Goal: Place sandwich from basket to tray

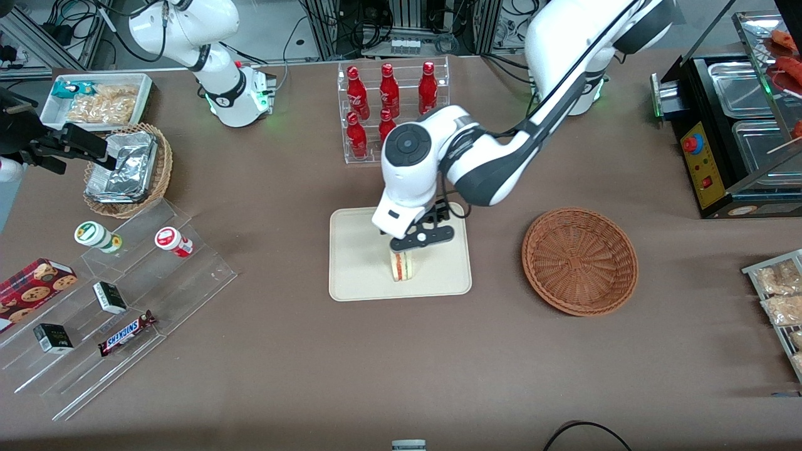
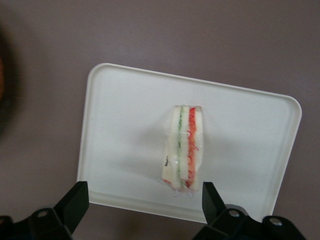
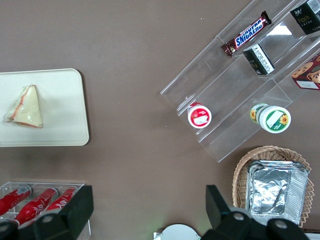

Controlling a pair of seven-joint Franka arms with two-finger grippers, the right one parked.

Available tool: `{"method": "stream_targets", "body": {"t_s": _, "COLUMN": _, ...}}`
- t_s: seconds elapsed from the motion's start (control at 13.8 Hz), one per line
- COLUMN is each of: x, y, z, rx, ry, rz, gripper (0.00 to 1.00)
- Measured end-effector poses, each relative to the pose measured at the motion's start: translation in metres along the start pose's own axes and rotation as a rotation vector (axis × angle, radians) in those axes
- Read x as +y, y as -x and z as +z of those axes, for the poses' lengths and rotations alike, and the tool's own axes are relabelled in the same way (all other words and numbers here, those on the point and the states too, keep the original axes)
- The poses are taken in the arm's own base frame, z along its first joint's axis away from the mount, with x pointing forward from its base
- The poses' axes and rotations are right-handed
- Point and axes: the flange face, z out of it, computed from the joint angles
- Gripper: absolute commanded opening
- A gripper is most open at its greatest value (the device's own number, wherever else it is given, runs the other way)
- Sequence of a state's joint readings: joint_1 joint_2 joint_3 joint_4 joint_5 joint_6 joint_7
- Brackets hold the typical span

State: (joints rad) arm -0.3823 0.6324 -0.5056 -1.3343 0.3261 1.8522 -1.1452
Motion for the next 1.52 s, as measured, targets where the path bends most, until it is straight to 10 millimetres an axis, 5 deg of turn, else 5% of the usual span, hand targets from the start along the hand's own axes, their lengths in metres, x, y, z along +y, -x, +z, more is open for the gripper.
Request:
{"method": "stream_targets", "body": {"t_s": 0.58, "x": -0.158, "y": -0.106, "z": -0.01, "rx": -0.083, "ry": -0.185, "rz": -0.103, "gripper": 1.0}}
{"method": "stream_targets", "body": {"t_s": 1.23, "x": -0.276, "y": -0.116, "z": -0.055, "rx": -0.198, "ry": -0.129, "rz": 0.034, "gripper": 1.0}}
{"method": "stream_targets", "body": {"t_s": 1.52, "x": -0.359, "y": -0.109, "z": -0.108, "rx": -0.292, "ry": -0.103, "rz": 0.19, "gripper": 1.0}}
